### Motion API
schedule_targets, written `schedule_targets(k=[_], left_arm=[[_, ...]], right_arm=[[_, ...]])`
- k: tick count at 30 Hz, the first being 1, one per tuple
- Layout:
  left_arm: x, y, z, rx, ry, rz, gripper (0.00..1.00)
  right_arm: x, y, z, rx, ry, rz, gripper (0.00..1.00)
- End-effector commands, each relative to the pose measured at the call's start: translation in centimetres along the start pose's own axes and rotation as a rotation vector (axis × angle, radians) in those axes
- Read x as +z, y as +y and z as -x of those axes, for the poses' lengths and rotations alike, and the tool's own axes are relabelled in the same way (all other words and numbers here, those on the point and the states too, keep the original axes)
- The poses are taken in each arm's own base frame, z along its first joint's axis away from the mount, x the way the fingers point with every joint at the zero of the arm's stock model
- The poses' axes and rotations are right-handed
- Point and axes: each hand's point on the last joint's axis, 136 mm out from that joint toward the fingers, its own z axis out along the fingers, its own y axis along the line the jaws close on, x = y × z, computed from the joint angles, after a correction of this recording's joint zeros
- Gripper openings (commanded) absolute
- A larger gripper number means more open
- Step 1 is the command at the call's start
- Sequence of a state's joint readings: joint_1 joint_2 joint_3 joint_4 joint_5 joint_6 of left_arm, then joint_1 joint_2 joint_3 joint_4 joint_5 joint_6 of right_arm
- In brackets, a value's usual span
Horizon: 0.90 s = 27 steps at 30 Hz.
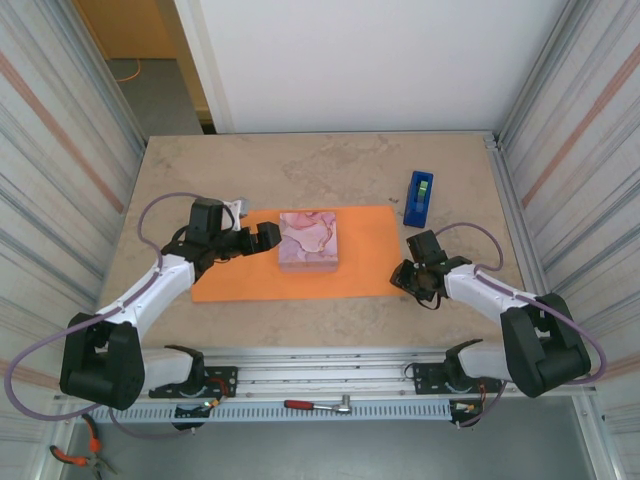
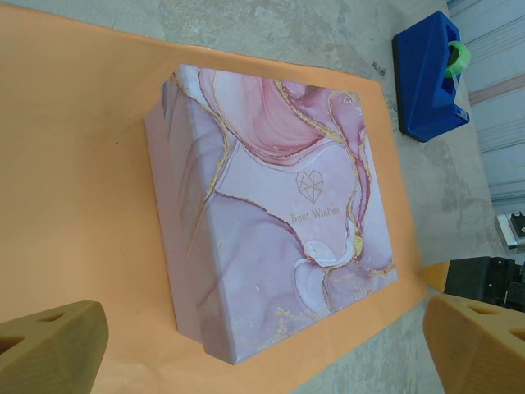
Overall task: Wrap the gift box in paper
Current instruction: First fold the wrapping paper around the gift box.
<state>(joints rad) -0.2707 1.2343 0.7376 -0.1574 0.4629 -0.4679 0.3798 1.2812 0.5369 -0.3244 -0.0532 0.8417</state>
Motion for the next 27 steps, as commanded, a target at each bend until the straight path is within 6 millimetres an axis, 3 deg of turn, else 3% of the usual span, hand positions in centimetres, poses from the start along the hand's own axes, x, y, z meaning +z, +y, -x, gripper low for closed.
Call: schedule_targets(k=[1,13,20,27], left_arm=[[-0.1,-0.6,-0.2,0.012,0.007,-0.024,0.99],[-0.1,-0.8,-0.2,0.009,0.005,-0.037,0.99],[-0.1,-0.7,-0.2,0.006,0.007,-0.035,0.99],[0.0,-0.5,-0.4,0.004,0.009,-0.028,0.99]], right_arm=[[0.3,0.8,-1.9,0.012,0.063,0.046,0.42],[-0.1,0.6,-2.1,0.014,0.04,0.048,0.43],[-1.1,2.9,0.1,-0.026,-0.015,0.132,0.46],[-1.2,3.6,1.2,-0.026,-0.022,0.161,0.49]])
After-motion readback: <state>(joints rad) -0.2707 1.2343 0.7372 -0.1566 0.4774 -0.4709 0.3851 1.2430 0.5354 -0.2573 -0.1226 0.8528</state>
